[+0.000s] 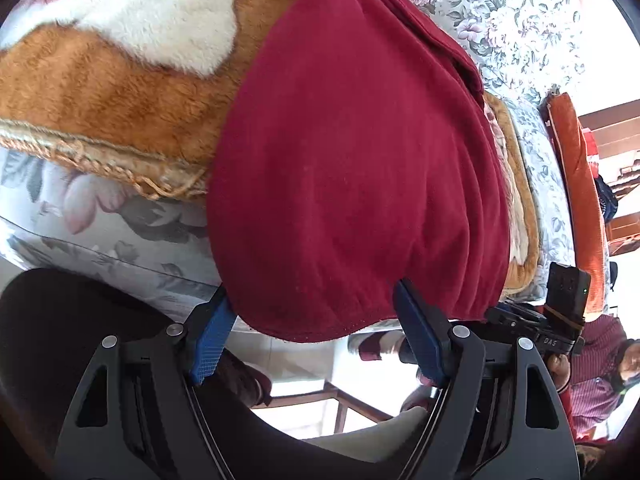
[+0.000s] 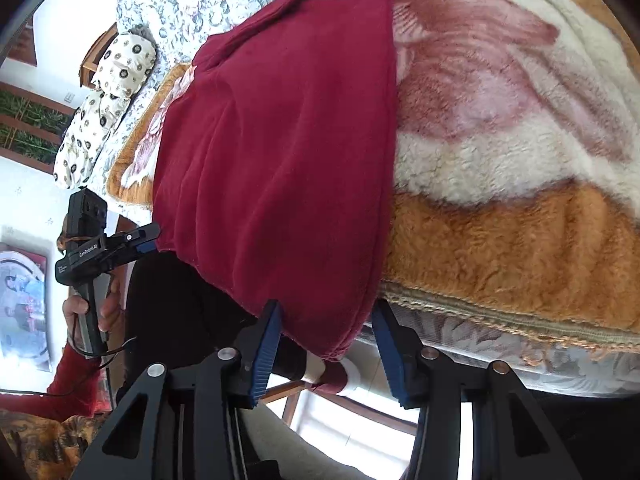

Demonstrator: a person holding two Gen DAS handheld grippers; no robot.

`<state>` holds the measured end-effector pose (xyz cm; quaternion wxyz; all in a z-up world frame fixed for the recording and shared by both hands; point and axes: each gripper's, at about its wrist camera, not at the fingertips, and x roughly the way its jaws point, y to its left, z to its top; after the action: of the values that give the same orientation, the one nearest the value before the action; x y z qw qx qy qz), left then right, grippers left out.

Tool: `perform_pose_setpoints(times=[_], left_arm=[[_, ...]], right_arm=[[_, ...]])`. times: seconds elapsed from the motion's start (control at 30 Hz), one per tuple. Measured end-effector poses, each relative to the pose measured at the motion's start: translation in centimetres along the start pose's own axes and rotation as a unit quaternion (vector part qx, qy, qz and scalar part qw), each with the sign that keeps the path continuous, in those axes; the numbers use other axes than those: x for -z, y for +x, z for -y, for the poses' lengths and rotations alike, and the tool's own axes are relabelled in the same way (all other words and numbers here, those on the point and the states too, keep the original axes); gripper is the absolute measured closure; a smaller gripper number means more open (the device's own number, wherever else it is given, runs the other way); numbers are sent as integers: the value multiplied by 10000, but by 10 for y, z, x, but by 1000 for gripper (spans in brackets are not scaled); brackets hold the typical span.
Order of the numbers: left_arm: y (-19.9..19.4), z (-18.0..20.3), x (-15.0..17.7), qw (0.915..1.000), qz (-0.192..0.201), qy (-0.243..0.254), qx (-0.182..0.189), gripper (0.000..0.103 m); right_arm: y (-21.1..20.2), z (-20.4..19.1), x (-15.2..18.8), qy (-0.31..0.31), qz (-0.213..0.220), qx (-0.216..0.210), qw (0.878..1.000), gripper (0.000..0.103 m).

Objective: Fold small clothes
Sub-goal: 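Grasp the sweater hem with both tools and lift it, then fold the held hem up onto the collar and open both tools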

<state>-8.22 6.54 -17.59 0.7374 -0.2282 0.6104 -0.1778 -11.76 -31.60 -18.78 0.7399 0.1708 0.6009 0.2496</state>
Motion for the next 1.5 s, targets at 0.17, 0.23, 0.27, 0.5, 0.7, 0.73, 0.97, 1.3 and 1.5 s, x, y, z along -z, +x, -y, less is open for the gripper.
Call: perform_pose_setpoints(times=[0.17,0.23,0.27,0.5,0.7,0.73,0.97,1.3,1.5], left_arm=[[8,-5,1,9995,-115,-278,131,75],[5,2,3,9997,-74,-199,114,80],[2,6,3,9999,-53,-113,84,84],[-47,39,-8,9989,267,347,150,86],[-85,60,-46,9955,718,525,329,86],[-89,65,-55,9947,788,594,302,86],[-107,84,-119,9874,1176,1057,102,86],[-107,97,-230,9835,1507,998,34,86],[-89,106,-288,9814,1555,1106,-225,86]], right_arm=[[3,-6,-1,-22,100,-302,9995,91],[-4,-12,-1,-100,176,-471,9987,93],[-10,-13,-1,-130,237,-566,9980,93],[-60,-14,-19,-58,793,-1289,9885,94],[-100,-21,-62,-188,1558,-1584,9748,94],[-105,-24,-72,-280,1672,-1500,9740,94],[-128,-34,-143,-600,2182,-1160,9671,95],[-130,-36,-253,-617,2647,-772,9592,95],[-117,-24,-314,-450,2774,-479,9585,95]])
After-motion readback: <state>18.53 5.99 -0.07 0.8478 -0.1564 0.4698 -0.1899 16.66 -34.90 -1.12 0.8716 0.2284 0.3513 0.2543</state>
